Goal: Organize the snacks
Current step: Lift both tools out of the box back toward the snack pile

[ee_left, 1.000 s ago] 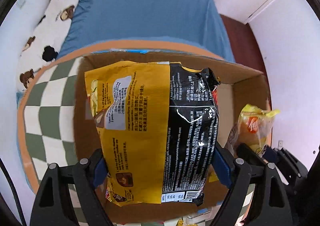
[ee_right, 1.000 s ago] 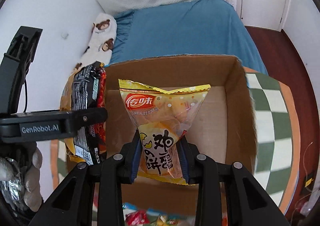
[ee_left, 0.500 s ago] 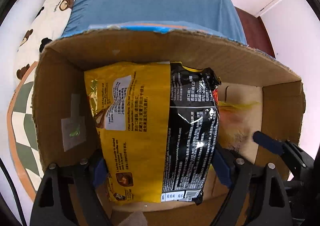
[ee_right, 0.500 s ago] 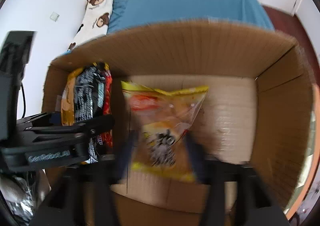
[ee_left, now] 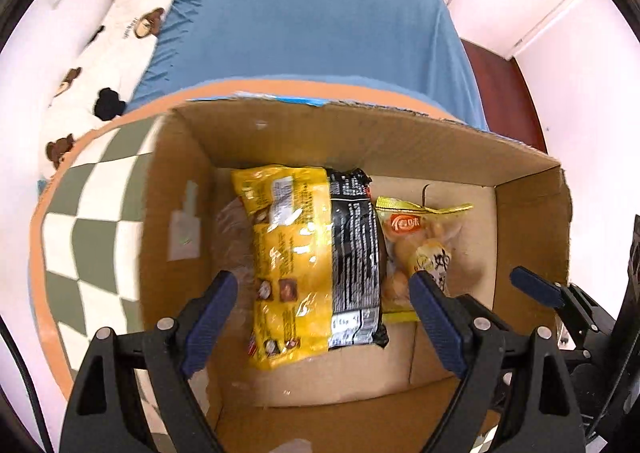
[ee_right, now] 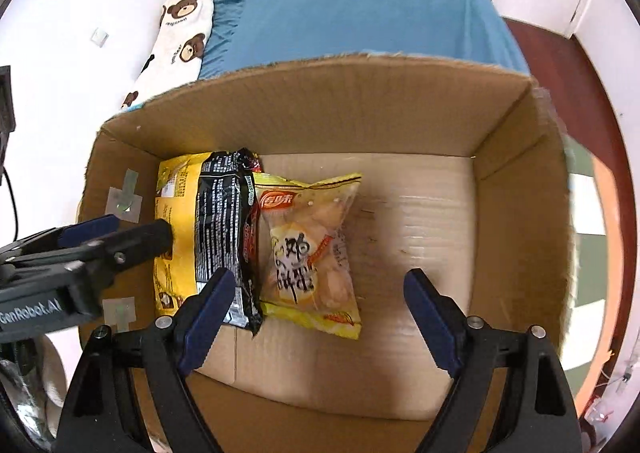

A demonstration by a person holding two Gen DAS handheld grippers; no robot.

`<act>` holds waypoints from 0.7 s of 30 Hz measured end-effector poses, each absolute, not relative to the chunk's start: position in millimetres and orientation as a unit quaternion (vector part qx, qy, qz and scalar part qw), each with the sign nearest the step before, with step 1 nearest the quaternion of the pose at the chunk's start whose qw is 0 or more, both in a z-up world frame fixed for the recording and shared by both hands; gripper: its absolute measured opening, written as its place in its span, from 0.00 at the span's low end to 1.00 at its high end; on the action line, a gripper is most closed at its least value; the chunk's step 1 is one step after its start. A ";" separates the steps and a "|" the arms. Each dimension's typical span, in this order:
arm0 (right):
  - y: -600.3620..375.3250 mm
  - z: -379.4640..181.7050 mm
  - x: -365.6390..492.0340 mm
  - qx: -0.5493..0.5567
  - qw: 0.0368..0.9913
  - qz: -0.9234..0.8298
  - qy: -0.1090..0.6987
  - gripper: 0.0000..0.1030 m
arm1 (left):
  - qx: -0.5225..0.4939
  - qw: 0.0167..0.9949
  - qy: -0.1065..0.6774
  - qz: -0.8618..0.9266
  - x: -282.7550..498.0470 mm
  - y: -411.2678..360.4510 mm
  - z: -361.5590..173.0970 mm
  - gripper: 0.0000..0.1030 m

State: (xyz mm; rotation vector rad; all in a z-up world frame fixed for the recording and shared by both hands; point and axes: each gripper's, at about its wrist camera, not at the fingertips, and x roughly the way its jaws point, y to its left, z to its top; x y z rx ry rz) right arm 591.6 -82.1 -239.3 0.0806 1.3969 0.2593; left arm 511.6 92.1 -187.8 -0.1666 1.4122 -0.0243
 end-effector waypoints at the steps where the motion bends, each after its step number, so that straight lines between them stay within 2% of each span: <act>1: -82.4 -231.0 584.6 0.031 0.765 0.116 0.633 0.86 | -0.080 0.764 0.641 -0.009 506.8 94.8 -183.1 0.85; 21: -112.1 -106.5 438.9 0.014 0.861 0.110 0.497 0.86 | -0.030 0.873 0.486 0.026 353.1 65.9 -83.1 0.85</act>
